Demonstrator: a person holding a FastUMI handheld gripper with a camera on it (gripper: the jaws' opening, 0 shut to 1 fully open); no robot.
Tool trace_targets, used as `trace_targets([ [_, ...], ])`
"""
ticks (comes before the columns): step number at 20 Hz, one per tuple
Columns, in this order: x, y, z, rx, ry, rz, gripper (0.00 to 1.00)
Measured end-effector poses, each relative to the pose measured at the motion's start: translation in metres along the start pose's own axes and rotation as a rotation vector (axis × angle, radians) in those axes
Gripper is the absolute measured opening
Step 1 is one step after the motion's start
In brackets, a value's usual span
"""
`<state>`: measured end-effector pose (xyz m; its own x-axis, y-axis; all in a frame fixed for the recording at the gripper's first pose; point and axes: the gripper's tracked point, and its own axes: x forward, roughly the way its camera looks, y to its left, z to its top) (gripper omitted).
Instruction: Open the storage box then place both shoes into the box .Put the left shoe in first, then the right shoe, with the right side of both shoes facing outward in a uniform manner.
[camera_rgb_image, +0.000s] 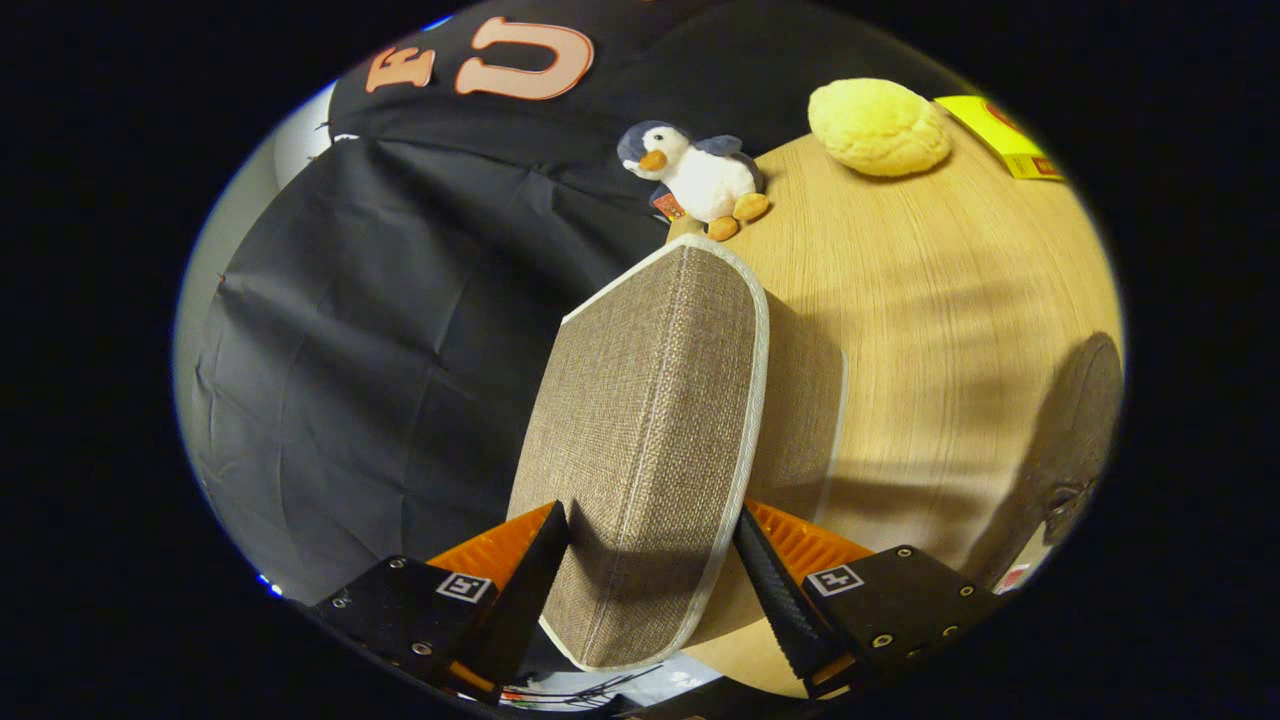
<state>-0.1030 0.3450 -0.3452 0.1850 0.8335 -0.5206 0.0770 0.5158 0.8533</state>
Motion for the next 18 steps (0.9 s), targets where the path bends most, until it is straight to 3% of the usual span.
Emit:
trace_targets([
  [7,-0.025,0.01,0.013,0.098,-0.066,0.083,0.95],
  [11,-0.057,0.046,0.026,0.097,-0.119,0.22,0.85],
  [15,-0.063,0.07,0.026,0.072,-0.107,0.293,0.69],
  [17,-0.067,0.088,0.028,0.05,-0.122,0.323,0.54],
  [18,-0.067,0.095,0.028,0.026,-0.126,0.327,0.4],
])
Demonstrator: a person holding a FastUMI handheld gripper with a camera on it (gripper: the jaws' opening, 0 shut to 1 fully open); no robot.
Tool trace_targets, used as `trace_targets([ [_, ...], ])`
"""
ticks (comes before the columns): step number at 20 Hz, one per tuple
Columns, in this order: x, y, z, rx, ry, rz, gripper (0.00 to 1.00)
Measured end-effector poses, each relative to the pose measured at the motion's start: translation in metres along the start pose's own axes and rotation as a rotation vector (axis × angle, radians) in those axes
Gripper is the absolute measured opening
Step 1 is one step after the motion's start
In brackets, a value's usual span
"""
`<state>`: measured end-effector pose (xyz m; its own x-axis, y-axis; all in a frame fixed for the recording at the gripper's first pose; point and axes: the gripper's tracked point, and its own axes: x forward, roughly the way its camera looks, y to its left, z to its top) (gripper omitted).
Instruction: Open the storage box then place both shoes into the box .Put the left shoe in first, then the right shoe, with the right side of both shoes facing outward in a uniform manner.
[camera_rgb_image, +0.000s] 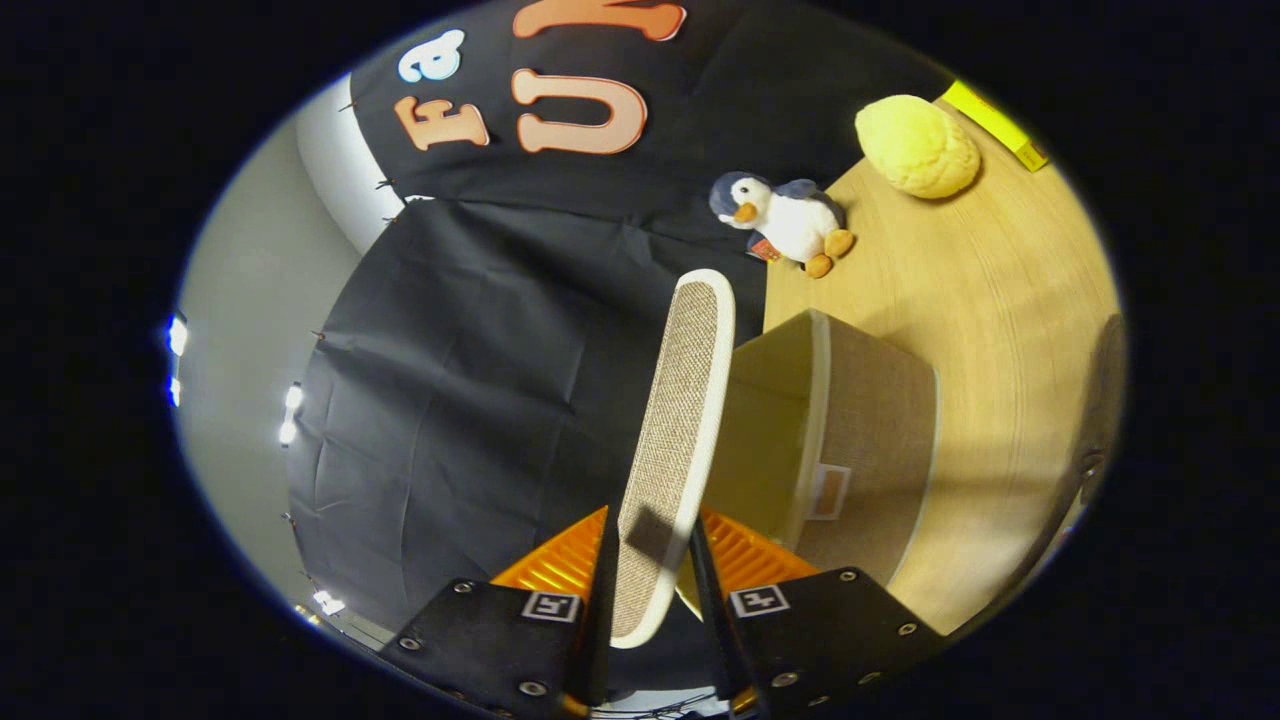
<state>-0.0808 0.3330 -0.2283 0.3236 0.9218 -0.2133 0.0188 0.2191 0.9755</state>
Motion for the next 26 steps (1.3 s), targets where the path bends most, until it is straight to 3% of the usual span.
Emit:
trace_targets([
  [2,0.003,0.019,0.0,-0.04,-0.004,0.034,0.25],
  [6,0.017,0.051,0.008,-0.139,-0.023,0.055,0.13],
  [12,0.059,0.093,0.006,-0.215,0.01,0.084,0.14],
  [22,0.149,0.131,-0.021,-0.316,0.047,0.058,0.16],
  [25,0.165,0.126,-0.031,-0.423,0.039,0.022,0.31],
  [26,0.167,0.121,-0.036,-0.441,0.053,0.003,0.42],
])
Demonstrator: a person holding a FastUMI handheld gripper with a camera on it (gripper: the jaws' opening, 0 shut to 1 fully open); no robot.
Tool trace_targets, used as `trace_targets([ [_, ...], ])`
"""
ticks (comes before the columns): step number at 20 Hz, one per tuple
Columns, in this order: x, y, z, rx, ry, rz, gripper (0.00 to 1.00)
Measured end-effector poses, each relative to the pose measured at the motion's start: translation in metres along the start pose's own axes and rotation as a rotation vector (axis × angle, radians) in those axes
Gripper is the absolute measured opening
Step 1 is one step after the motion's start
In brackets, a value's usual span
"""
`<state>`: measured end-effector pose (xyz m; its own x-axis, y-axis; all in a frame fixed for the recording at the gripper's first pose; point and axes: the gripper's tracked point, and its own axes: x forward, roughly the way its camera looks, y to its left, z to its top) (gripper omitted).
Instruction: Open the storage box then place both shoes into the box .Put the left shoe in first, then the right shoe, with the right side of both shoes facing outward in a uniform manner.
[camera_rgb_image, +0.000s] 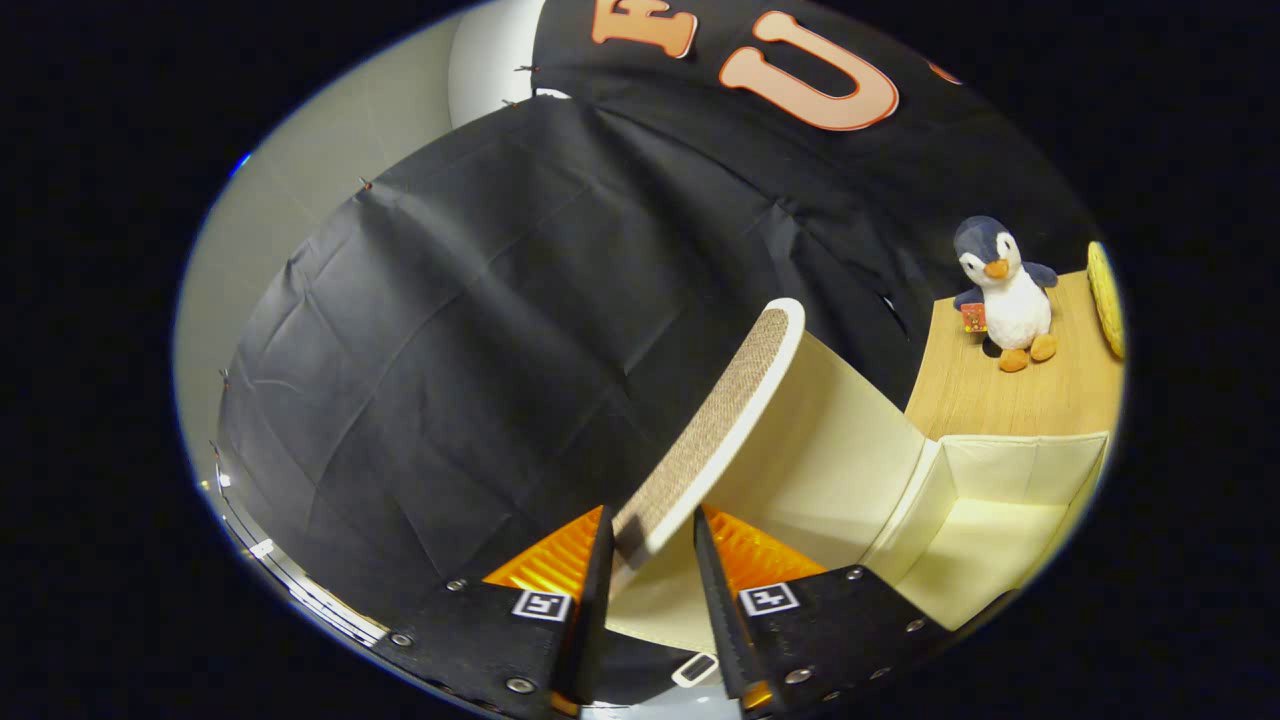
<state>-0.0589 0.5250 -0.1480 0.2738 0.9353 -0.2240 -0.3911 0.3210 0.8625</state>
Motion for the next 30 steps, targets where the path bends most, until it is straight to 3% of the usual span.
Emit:
trace_targets([
  [2,0.007,-0.002,-0.008,-0.022,0.034,-0.015,0.6],
  [6,-0.002,-0.016,-0.01,-0.077,0.055,-0.068,0.79],
  [10,-0.045,-0.045,-0.006,-0.139,0.035,-0.168,0.9],
  [14,-0.085,-0.081,-0.002,-0.176,0.033,-0.267,0.96],
  [22,-0.177,-0.16,-0.01,-0.113,0.023,-0.464,0.96],
  [30,-0.256,-0.242,-0.067,-0.052,0.111,-0.714,0.97],
])
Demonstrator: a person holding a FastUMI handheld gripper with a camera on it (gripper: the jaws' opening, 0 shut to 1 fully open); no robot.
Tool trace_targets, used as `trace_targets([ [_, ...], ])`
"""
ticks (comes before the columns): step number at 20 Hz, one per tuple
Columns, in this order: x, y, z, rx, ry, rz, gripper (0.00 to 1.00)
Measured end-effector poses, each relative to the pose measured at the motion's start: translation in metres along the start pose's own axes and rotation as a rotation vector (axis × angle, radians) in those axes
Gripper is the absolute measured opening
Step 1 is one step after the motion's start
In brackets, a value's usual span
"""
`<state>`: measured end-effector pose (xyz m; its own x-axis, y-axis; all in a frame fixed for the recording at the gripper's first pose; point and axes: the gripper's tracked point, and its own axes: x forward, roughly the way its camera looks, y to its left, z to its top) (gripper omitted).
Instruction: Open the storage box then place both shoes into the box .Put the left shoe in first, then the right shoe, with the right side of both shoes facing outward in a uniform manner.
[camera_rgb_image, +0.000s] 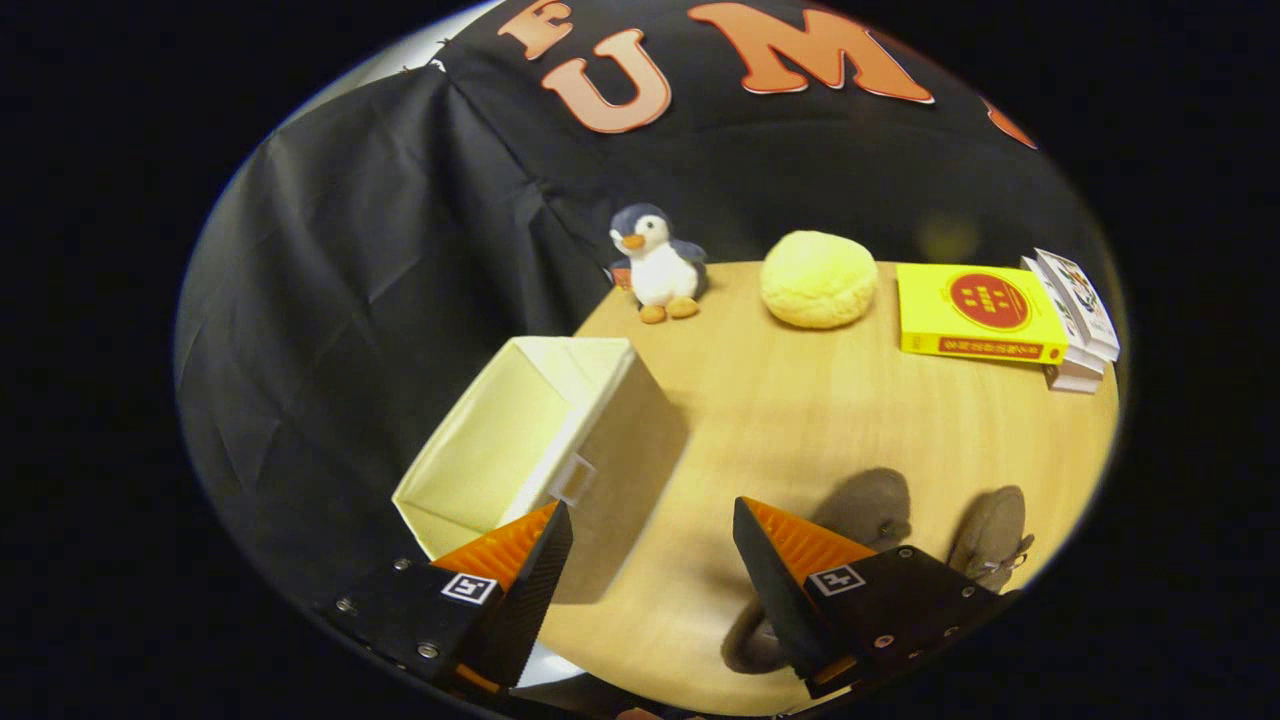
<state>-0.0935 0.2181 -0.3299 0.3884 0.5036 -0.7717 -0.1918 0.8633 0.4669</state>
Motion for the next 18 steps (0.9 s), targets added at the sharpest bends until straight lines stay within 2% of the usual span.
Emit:
trace_targets([
  [7,-0.012,-0.086,-0.05,-0.026,0.089,-0.226,0.97],
  [12,0.001,-0.109,-0.081,-0.006,0.171,-0.263,0.93],
  [15,0.011,-0.125,-0.085,-0.001,0.166,-0.311,0.87],
  [18,0.021,-0.138,-0.092,0.019,0.196,-0.342,0.69],
])
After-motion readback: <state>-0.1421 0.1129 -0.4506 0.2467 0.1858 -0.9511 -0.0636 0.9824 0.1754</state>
